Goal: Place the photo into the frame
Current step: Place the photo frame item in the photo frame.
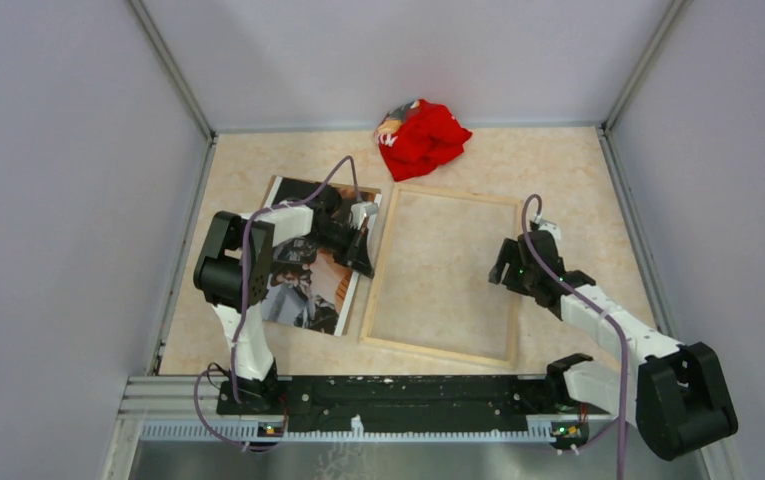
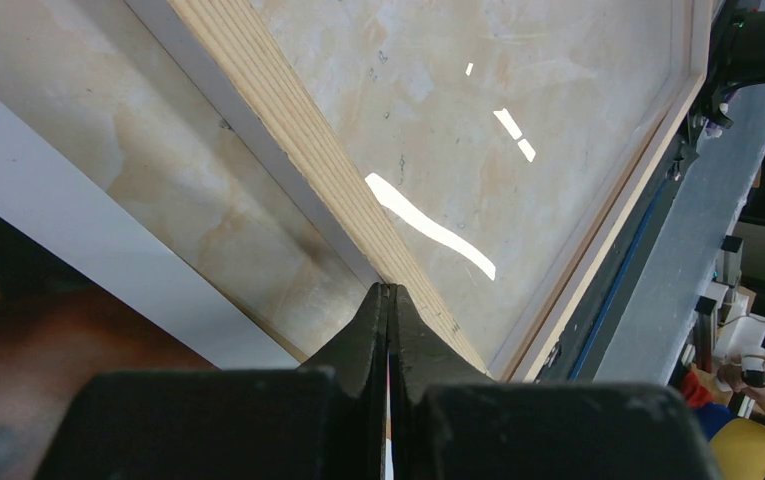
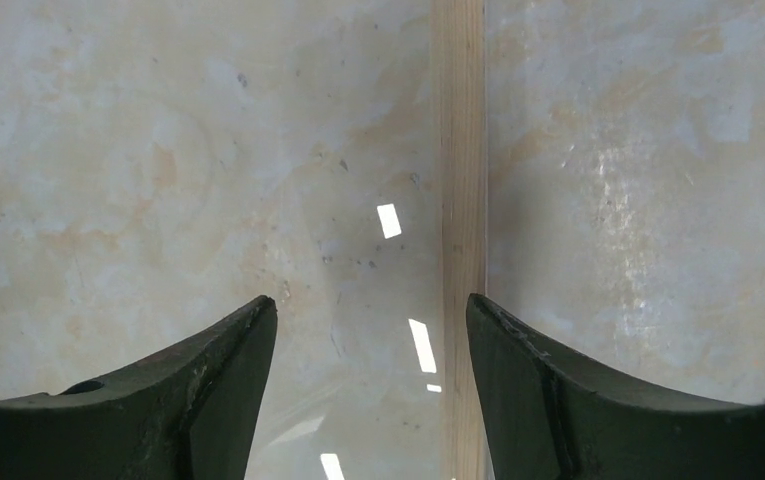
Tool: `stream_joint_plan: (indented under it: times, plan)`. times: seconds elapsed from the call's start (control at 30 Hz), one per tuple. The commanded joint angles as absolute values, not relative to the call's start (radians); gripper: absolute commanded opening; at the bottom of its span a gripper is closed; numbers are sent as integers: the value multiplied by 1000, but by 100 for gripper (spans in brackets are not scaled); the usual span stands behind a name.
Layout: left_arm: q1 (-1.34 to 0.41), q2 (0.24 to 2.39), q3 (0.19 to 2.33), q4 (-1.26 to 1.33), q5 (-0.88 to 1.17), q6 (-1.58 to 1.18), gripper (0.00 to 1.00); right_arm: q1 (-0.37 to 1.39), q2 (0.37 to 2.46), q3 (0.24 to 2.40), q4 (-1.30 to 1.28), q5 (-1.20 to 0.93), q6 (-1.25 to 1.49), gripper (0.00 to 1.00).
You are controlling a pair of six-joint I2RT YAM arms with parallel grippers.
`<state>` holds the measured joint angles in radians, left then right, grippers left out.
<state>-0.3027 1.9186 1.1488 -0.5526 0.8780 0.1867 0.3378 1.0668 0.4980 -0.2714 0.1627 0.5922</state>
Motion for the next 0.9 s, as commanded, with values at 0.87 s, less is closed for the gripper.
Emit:
stream_joint_plan:
  times: [0.87]
  plan:
    - [-307,1966,1132,-507,891,210,0,339,1055,437,-44,-188,786,63]
